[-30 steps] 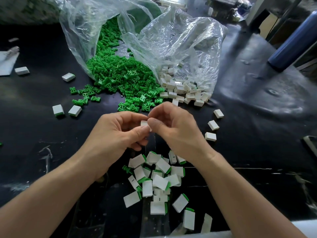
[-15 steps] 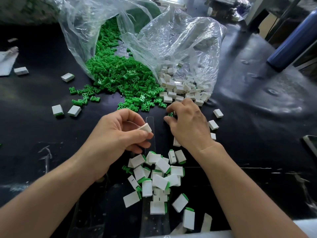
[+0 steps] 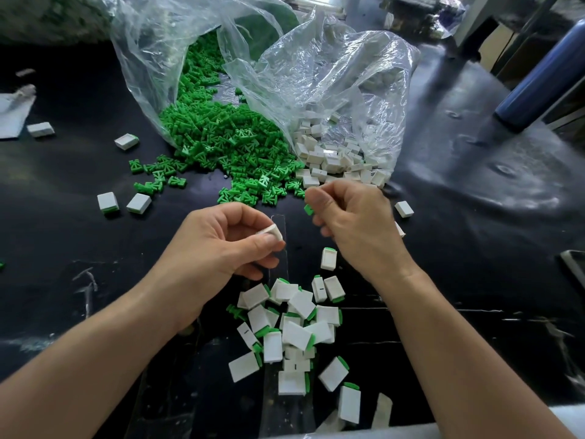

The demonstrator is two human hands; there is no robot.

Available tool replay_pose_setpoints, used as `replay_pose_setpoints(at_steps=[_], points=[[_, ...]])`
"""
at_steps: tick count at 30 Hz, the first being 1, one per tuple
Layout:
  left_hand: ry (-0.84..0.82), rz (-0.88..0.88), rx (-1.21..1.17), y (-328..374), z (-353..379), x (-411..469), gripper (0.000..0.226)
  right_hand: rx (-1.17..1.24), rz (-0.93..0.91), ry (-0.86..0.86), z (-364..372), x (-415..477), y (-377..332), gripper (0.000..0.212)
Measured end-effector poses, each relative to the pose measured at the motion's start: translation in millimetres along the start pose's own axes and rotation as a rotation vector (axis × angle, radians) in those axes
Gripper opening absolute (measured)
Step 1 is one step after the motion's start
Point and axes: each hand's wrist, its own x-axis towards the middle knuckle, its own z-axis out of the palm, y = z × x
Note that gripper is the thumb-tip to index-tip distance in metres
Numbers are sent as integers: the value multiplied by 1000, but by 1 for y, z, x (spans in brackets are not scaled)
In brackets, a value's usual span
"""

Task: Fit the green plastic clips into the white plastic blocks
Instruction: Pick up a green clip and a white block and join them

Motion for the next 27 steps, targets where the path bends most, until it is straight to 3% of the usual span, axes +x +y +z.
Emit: replay_pose_setpoints(at_steps=[6,12,27], points=[[20,-8,2,0,-1,1,8,138,-6,-189,11,-10,-7,25],[28,-12,-21,1,0,1,20,-17,-130,-146,11,-14,-10,15],[29,9,-6,-1,-2,1,21,-48,-139,-225,10,-16,-13,13]])
